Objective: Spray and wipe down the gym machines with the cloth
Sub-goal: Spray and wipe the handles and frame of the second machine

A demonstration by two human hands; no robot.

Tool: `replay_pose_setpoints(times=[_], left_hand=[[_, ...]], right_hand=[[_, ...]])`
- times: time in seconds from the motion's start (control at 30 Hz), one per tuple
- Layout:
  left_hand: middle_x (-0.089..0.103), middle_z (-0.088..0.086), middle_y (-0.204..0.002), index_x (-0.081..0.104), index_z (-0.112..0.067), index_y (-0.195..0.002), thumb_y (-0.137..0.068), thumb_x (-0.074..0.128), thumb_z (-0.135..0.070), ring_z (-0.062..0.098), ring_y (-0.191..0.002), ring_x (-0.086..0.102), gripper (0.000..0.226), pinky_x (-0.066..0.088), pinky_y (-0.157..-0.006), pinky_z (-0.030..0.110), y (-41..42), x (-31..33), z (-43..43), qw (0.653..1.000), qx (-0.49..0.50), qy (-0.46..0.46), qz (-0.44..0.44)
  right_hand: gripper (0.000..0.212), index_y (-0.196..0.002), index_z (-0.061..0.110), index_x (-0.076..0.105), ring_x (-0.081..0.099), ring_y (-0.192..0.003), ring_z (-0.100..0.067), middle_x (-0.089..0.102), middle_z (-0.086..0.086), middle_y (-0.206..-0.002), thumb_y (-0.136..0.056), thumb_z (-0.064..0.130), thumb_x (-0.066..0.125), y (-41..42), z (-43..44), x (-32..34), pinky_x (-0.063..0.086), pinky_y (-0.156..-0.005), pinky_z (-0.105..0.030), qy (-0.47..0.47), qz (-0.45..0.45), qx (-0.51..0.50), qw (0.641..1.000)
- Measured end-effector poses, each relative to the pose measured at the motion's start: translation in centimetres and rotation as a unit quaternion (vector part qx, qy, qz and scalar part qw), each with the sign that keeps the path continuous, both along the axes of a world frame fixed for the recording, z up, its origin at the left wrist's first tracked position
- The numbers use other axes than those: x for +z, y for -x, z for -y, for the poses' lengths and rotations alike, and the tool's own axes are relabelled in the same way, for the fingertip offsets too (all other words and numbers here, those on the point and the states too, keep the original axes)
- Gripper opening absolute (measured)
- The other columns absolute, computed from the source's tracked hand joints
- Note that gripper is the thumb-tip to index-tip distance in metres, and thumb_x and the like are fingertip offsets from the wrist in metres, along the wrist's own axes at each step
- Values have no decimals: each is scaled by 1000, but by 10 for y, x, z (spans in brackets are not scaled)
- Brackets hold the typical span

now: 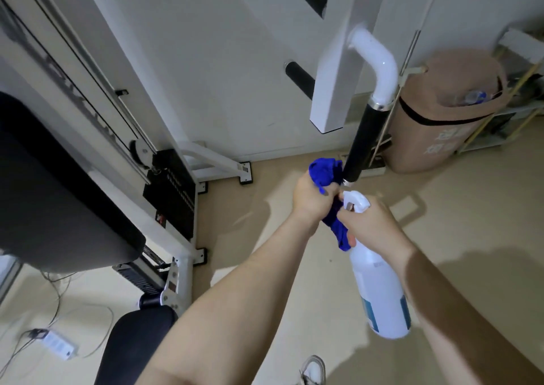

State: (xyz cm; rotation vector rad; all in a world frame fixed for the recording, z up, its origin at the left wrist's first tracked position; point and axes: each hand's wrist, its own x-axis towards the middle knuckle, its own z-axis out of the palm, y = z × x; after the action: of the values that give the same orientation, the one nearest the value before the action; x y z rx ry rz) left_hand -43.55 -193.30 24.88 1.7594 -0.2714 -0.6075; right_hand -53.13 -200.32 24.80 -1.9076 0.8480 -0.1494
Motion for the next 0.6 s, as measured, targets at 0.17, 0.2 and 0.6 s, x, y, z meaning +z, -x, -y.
replay_pose_setpoints(times=[0.17,0.2,0.6], left_hand=[[70,7,-88,68,-14,-87,-91,60,-23,20,-82,65,13,49,-79,35,-7,7,-84,986,-6,107,-127],[72,9,-96,69,-10,-98,-93,59,-27,23,-89,68,20,51,-84,37,-10,9,-106,978,-5,138,-154],[63,4,-73,61,-9,-84,-99,30,-57,18,-71,55,59,52,-80,39,-23,55,-367,990,-122,-73,4]], right_hand=[[15,-75,10,51,47,-45,-21,45,0,-52,-84,18,59,-18,-68,12,36,-50,-25,28,29,61,997],[14,-74,12,51,48,-45,-21,47,1,-52,-84,18,60,-22,-87,15,38,-53,-27,32,35,66,997],[11,-83,3,54,44,-44,-24,48,-7,-51,-85,10,62,-45,-294,49,42,-62,-31,-51,159,29,985]])
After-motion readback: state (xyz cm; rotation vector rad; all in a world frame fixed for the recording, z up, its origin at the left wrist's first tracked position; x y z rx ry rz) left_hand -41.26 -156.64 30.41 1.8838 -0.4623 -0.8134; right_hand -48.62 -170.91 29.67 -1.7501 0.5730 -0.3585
